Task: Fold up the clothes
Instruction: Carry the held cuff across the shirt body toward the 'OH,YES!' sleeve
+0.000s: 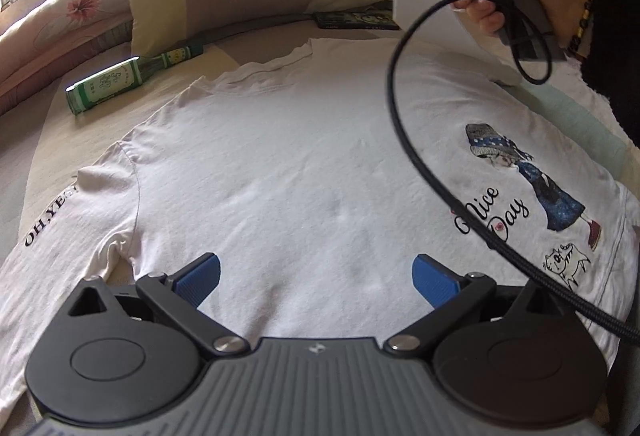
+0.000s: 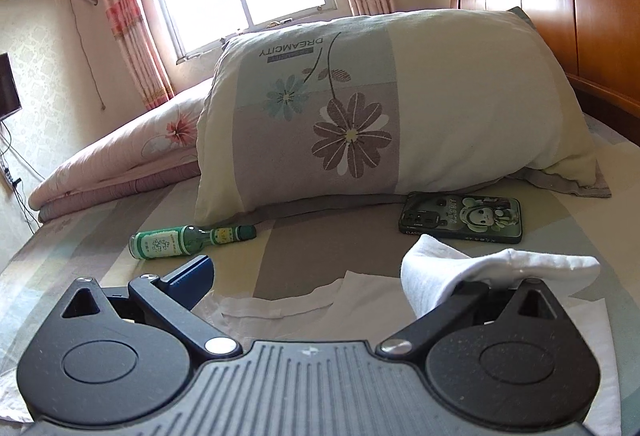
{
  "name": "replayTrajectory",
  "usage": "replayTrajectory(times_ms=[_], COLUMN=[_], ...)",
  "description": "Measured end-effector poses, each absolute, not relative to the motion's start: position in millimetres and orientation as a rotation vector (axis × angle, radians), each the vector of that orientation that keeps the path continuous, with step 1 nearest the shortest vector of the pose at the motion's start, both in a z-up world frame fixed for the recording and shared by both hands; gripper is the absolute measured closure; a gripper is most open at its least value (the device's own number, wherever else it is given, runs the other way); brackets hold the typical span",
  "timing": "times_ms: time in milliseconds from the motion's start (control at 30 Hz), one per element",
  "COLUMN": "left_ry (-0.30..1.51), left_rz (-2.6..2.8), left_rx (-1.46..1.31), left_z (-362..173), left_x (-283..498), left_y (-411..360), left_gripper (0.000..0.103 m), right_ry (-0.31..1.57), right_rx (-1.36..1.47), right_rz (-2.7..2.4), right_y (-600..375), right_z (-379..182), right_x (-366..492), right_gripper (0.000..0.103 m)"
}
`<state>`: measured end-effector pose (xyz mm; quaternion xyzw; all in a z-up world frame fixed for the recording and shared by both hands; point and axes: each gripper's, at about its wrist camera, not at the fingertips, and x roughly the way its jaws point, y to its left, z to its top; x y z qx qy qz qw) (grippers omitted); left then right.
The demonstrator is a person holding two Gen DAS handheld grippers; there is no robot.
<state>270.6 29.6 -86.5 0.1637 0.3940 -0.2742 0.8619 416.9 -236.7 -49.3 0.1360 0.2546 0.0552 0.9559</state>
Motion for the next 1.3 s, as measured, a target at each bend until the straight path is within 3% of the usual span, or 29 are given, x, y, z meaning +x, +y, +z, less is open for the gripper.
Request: replayTrajectory(times_ms=[400,1300], left_ry=[0.898,0.936], left_rz=[-0.614,-0.604], left_rx=[0.516,0.529], left_z=[-76.6,-82.6], left_x=[260.7,250.8], left_y=[35.3,50.4], left_gripper=[0.001,0.001], right_ry=[0.541,0.569], right_rx=[0.286,0.131], right_rz=[0.191,0.508], right_y=[-194.9,-86.3], right_z=[-77.6,-88.5], right_x=[428.2,423.8], right_gripper=[0.000,0.000])
